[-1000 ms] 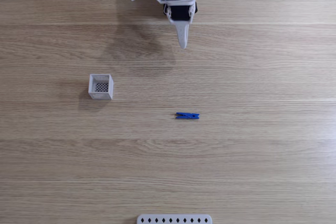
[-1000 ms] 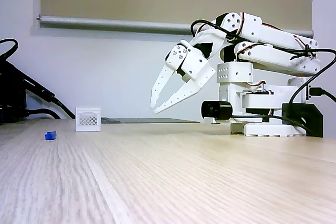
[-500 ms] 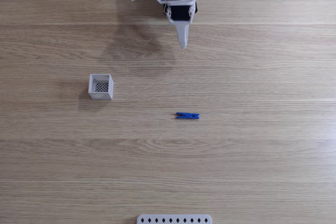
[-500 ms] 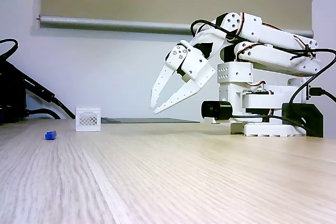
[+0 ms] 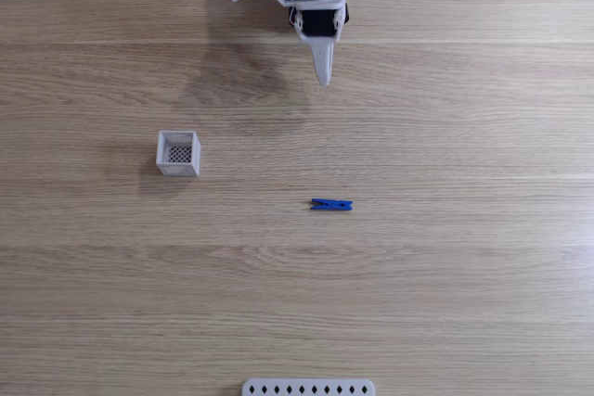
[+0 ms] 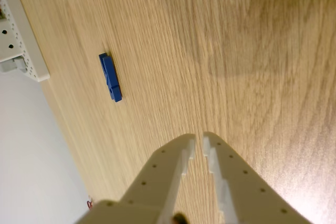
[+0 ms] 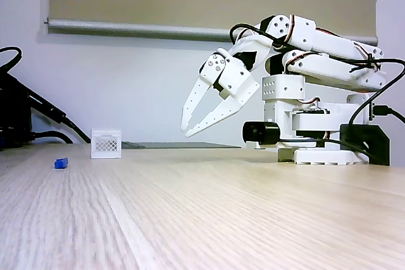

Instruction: Grasp a peg and put it in the crate.

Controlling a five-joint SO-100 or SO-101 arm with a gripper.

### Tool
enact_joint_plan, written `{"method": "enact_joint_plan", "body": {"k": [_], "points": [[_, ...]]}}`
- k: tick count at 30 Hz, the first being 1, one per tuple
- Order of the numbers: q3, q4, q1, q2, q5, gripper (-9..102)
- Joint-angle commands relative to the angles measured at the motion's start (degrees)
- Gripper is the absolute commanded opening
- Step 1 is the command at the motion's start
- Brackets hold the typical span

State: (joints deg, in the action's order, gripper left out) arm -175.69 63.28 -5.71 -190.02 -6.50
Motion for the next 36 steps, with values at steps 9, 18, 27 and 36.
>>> {"method": "enact_joint_plan", "body": {"k": [9,18,27,36], "points": [[3.5,-0.7,0.4,-1.0,0.0,-1],[3.5,-0.7,0.4,-1.0,0.0,-1],[3.5,-0.7,0.4,-1.0,0.1,-1],[3.5,-0.7,0.4,-1.0,0.2,-1]]}}
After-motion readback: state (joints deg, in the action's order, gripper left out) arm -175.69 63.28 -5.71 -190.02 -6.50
